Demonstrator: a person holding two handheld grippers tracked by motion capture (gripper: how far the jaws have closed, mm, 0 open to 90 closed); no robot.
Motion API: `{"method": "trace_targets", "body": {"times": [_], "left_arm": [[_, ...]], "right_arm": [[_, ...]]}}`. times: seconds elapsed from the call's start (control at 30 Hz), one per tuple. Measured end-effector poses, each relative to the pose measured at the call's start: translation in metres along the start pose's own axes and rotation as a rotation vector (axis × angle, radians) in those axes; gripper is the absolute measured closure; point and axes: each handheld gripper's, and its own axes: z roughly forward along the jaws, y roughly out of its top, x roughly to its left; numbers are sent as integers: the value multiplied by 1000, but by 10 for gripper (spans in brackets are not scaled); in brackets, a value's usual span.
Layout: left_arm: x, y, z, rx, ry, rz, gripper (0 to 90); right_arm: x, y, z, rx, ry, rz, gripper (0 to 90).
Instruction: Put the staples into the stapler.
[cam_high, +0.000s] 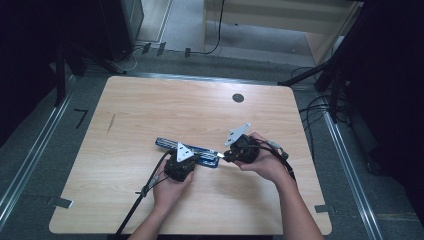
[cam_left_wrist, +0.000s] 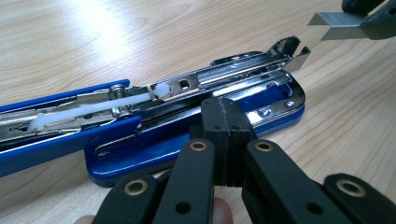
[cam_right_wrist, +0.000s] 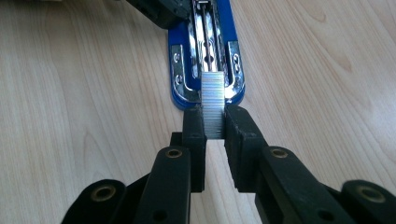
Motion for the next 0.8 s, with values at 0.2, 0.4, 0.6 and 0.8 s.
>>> {"method": "trace_targets", "body": {"times": [0.2,0.4,0.6,0.8], "left_arm": [[0,0,0,-1,0,0,900],[0,0,0,-2,1,0,900],[0,0,0,-1,0,-1,900],[0,0,0,-1,0,0,900]], "right_arm": [[0,9,3,-1,2,-16,800],[-1,19,6,-8,5,-27,800],[-1,25,11,0,16,-23,800],[-2,32,14,7,18,-24,800]]}}
